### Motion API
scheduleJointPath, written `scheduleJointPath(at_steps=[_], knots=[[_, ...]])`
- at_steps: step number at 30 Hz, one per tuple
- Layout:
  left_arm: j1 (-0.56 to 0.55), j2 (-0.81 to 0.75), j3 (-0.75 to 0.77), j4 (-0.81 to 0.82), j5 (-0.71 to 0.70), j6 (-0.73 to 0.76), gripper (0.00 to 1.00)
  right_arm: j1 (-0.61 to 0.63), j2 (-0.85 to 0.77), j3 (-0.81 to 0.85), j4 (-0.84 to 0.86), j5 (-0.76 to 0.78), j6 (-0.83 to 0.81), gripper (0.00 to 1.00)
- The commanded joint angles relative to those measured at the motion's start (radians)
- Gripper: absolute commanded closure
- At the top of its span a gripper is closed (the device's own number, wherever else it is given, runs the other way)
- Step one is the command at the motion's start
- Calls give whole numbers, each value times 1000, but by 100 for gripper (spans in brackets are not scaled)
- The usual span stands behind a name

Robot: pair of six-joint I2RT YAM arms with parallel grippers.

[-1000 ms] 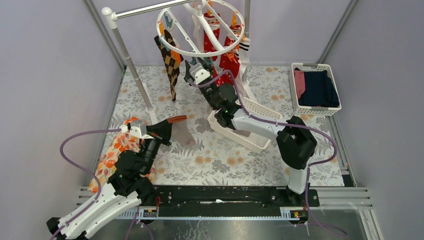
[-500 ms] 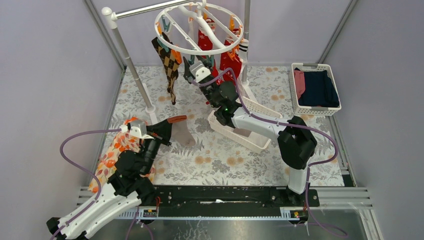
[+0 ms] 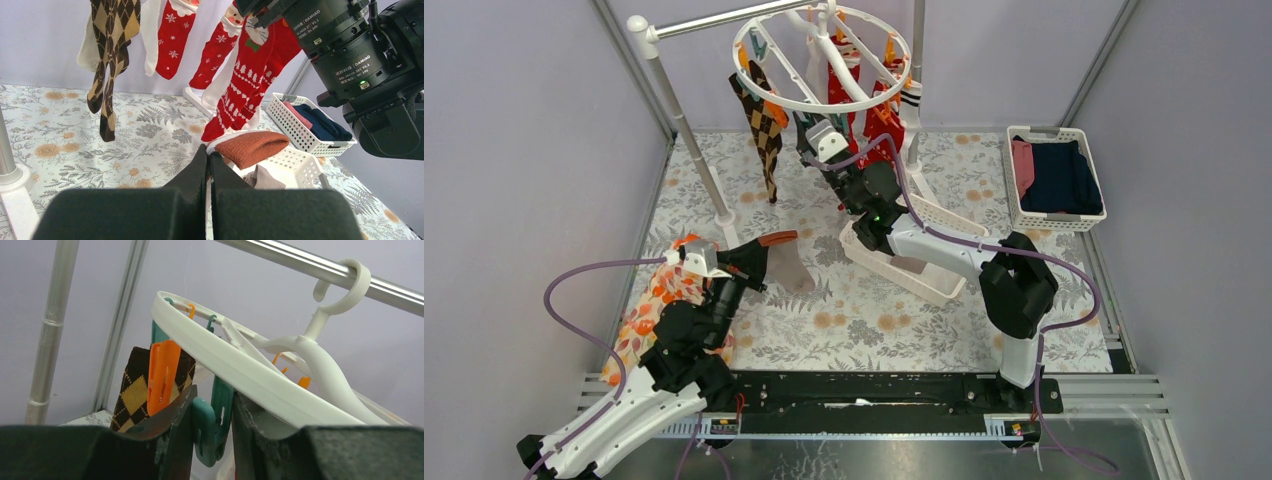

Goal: Clip the socks to the hanger
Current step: Open the clamp at the hanger.

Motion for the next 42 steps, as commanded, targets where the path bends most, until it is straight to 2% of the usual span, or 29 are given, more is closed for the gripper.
scheduleJointPath(at_steps=[1, 8, 13, 15, 18, 27, 33, 42], knots=[[5, 4, 1, 3, -4, 6, 100, -7, -43, 17, 31, -1, 28, 70], [6, 51, 15, 38, 13, 8, 100, -17, -67, 13, -7, -19, 102, 84], [7, 111, 41, 82, 40, 17, 100, -42, -92, 31, -90, -73, 206, 84], [7, 126, 48, 94, 50, 16, 100, -48, -94, 54, -147, -103, 227, 79], [7, 137, 46, 108, 62, 9, 100, -54, -103, 60, -180, -143, 242, 62], [10, 116, 39, 94, 71, -1, 100, -99, -119, 57, -222, -265, 292, 45], [11, 116, 39, 88, 71, -3, 100, -133, -109, 56, -194, -335, 359, 44], [11, 105, 38, 76, 71, -6, 100, -141, -87, 58, -118, -306, 403, 44]])
